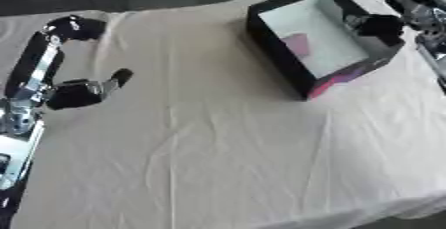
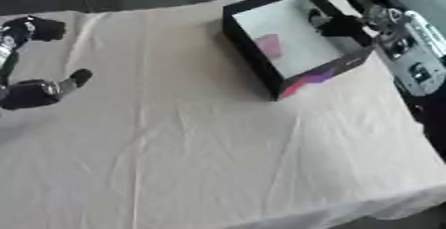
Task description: Pick up the objects with one hand, pass them to the other hand, and then place them into the box on the other side of the table.
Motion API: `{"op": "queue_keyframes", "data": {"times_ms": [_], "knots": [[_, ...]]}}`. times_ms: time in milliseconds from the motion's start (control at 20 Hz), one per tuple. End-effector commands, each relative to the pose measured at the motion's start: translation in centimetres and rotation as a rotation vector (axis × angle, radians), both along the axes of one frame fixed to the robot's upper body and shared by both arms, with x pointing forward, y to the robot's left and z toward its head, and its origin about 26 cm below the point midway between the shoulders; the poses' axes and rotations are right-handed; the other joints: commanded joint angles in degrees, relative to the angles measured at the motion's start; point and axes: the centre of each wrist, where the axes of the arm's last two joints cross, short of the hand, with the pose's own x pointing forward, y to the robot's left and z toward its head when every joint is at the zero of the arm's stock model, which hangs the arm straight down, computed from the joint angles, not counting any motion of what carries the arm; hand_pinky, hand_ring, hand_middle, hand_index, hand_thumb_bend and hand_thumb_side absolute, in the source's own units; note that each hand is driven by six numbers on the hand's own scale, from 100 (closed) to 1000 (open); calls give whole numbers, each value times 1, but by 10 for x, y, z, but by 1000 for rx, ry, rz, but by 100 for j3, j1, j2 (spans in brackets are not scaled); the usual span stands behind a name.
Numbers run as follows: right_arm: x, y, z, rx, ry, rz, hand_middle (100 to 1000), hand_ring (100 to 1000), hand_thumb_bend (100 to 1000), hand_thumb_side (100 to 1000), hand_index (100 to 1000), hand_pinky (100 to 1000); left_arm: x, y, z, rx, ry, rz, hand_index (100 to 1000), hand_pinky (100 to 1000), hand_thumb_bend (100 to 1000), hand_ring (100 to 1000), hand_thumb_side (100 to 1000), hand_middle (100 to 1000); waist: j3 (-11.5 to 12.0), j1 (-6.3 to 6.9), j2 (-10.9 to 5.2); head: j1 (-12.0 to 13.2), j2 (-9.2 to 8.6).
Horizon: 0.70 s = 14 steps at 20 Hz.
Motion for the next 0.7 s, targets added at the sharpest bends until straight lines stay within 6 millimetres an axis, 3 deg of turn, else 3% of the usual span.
{"op": "queue_keyframes", "data": {"times_ms": [50,250,350,400,450,700], "knots": [[-2,-6,16,-15,-51,-17,916,928,153,441,982,977,0,5,10,8,-29,7,792,760,539,695,331,664,3,-51,-189,18,-6],[-5,-2,20,55,-84,1,910,927,100,423,982,987,0,5,10,6,-30,10,791,760,536,695,330,663,6,-41,-191,150,-6],[-7,2,23,142,-112,24,913,930,100,525,992,1000,0,6,11,5,-32,16,791,760,532,695,325,661,10,-30,-193,267,-6],[-8,3,23,188,-122,38,913,930,100,525,992,1000,0,7,12,5,-33,18,791,760,532,695,325,661,10,-27,-194,309,-6],[-9,5,24,245,-135,56,904,929,100,647,988,1000,0,8,12,4,-34,23,790,759,527,694,323,657,11,-19,-194,392,-6],[-12,12,23,476,-180,116,908,933,100,771,994,1000,0,18,20,-8,-34,66,790,757,514,692,322,649,33,35,-205,826,-6]]}}
